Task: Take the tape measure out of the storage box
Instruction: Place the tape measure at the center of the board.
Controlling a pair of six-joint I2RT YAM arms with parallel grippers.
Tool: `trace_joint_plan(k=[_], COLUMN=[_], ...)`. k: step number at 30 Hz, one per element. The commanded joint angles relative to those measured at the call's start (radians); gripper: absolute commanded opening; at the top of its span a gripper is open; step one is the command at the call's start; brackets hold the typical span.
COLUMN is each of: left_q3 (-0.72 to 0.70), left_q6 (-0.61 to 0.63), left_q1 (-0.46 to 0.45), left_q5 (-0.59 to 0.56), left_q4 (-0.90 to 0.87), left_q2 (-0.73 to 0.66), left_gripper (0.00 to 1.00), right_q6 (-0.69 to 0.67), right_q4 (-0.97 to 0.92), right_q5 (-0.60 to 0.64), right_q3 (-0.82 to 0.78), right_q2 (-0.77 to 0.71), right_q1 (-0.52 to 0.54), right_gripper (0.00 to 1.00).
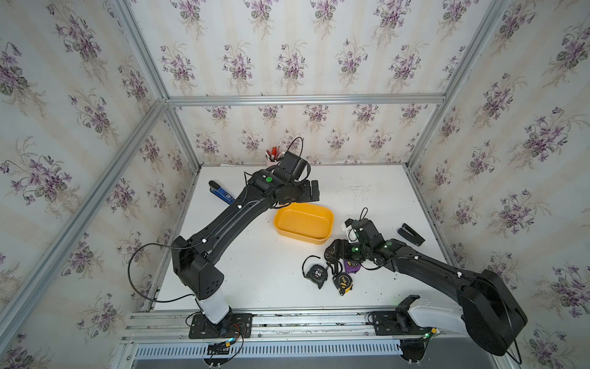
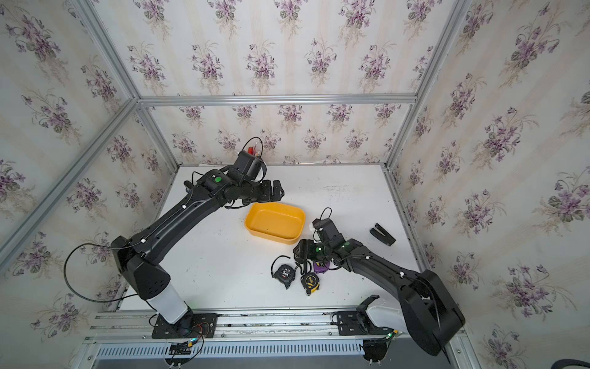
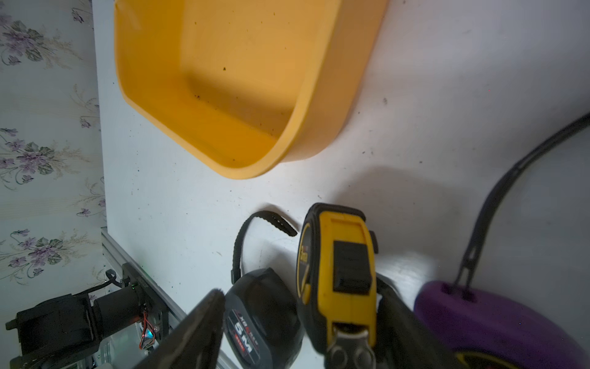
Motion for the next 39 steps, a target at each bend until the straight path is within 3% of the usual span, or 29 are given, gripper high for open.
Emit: trace_joint_plan(k=[1,4,10,14,18,23,28,35,39], left_q3=[-0.005,-0.011,-0.073,-0.206,-0.374,-0.435,-0.454,-0.452,-0.444], left_q6=[-0.008,-0.012,0.064,0.173,0.232,0.214,0.198,0.164,0.156], left_q1=[0.002,0.011,0.029,0.060,0.118,0.188,0.207,0.212,0.212], left_q5=[0.000,0.006,-0.051,-0.176,-0.266,-0.286,-0.302,-0.295,-0.289], left_q4=[0.016,0.021,0.051,0.092,0.192,0.195,0.192,0.175,0.168], left_q2=[-0.011,-0.014,-0.055,-0.142,-0.247,-0.289,-0.340,-0.321,-0.310], left_gripper=[1.00,1.00,1.00,1.00,1.00,1.00,1.00,1.00,1.00], right_q6=[-0.006,-0.017,-0.022,-0.040,-0.102,-0.105,-0.054,0.003,-0.006], right_q4=[-0.077,-0.125,-0.132,-0.096,-0.043,-0.067,-0.053,-0.113,-0.137], right_q5=[0.090,0.134,0.237,0.421,0.566,0.453,0.330,0.237,0.201], right_q3=[0.015,0.028,0.043,0.071,0.129,0.169,0.073,-0.002,-0.012], right_q2=[-0.050,-0.086,-0.179,-0.221,-0.153,-0.055,-0.114,-0.230,-0.204], right_q1=[0.003,0.004,0.006,0.005,0.005,0.006,0.040,0.066,0.064], right_gripper=[0.80,0.91,0.99,1.00,1.00,0.97,0.90,0.62,0.58])
